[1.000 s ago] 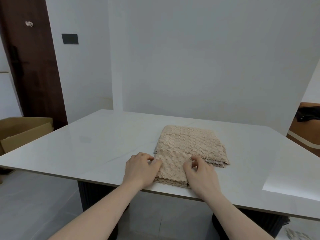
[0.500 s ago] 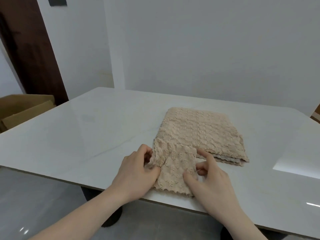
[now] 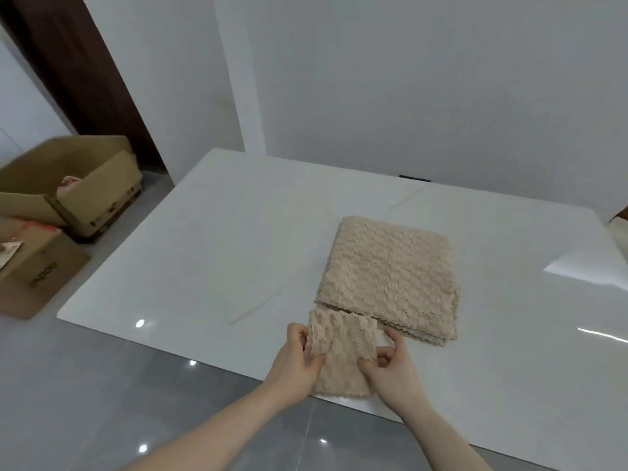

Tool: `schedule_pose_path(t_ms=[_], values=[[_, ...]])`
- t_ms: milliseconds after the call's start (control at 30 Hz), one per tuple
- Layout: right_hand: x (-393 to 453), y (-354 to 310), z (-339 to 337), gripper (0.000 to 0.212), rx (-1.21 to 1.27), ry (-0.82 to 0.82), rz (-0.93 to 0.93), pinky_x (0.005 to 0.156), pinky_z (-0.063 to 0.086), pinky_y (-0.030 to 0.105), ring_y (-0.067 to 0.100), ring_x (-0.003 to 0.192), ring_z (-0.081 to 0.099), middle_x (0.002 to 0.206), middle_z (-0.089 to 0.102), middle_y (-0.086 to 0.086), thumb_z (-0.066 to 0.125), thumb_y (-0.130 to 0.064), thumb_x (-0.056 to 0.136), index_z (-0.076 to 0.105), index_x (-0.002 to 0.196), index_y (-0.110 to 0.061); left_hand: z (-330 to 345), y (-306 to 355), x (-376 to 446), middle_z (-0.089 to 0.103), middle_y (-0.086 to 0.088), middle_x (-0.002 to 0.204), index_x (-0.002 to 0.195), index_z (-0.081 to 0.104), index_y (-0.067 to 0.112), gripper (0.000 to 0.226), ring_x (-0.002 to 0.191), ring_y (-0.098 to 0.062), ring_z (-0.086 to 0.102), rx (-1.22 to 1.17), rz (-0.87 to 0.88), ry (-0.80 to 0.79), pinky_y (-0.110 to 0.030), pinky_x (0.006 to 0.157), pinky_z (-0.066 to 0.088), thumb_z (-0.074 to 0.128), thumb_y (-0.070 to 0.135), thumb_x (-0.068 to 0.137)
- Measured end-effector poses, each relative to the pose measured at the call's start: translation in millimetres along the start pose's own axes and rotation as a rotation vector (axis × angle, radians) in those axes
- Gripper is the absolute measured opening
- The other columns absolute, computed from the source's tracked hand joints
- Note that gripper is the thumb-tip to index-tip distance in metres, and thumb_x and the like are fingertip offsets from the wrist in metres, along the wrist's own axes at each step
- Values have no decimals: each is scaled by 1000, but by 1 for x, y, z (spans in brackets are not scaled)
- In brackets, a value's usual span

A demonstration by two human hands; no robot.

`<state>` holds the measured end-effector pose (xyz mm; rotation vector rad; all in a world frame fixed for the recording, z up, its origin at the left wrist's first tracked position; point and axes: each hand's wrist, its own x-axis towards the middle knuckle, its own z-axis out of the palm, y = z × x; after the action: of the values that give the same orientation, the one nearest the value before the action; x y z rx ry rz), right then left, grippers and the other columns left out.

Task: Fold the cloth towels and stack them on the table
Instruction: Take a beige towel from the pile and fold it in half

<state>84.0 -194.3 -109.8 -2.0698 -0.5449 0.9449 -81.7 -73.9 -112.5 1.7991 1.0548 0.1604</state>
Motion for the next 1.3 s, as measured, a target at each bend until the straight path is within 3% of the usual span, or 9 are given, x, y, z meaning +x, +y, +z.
schedule_pose_path(t_ms=[100,233,367,500,667,967,1067,1200,1300], values=[[-45,-45,-23,81,39,-67,45,65,55,23,16,89,70,108,68,2,74,-9,87,28,153,-22,-20,42,-41,66,5,101,110,33,26,42,89,-6,66,-85,-66,14,-36,80,57,64,18,84],[-95,-89,-63,49,13,-94,12,57,52,16,8,75,72,106,68,0,73,-7,87,57,128,-29,-44,83,-87,66,3,114,125,31,27,63,89,-1,69,-242,-118,12,-23,74,58,75,10,83],[-110,-110,-97,29,36,-138,8,58,51,13,8,70,74,97,74,-3,71,-2,87,72,110,-21,-54,111,-102,65,5,118,133,32,35,69,93,-17,70,-350,-137,7,-27,73,59,79,20,84],[-99,-117,-129,24,100,-163,15,66,53,19,11,78,76,100,75,-7,72,-7,89,71,109,-20,-46,149,-98,63,8,122,124,36,42,48,87,-17,71,-420,-119,87,-37,76,61,69,26,94],[-72,-111,-181,26,105,-289,-17,89,59,32,8,93,75,108,77,-6,75,-21,88,68,113,-24,-11,194,-91,58,14,115,105,38,36,30,71,-20,60,-367,-53,248,-33,53,48,63,20,97],[-44,-96,-285,20,26,-427,-95,65,54,24,15,73,73,77,75,-8,71,-16,86,70,105,-22,91,281,-110,62,7,69,79,65,23,25,53,-12,42,-358,-114,450,-23,45,36,58,10,99],[-42,-93,-306,21,37,-431,-110,79,59,39,25,85,76,88,79,1,72,-15,84,71,104,-23,104,299,-118,71,11,75,88,76,29,25,49,-12,45,-389,-117,466,-22,47,41,60,15,100],[-46,-80,-317,22,40,-406,-77,83,60,39,20,86,76,89,80,0,74,-17,84,71,105,-21,114,304,-124,65,12,63,104,75,34,20,50,-10,48,-373,-121,397,-19,52,42,65,17,98],[-55,-66,-325,20,55,-383,-49,84,60,41,20,86,76,90,80,0,72,-17,86,71,105,-21,125,301,-126,64,12,76,112,71,38,24,56,-6,53,-355,-140,334,-14,56,43,65,19,98]])
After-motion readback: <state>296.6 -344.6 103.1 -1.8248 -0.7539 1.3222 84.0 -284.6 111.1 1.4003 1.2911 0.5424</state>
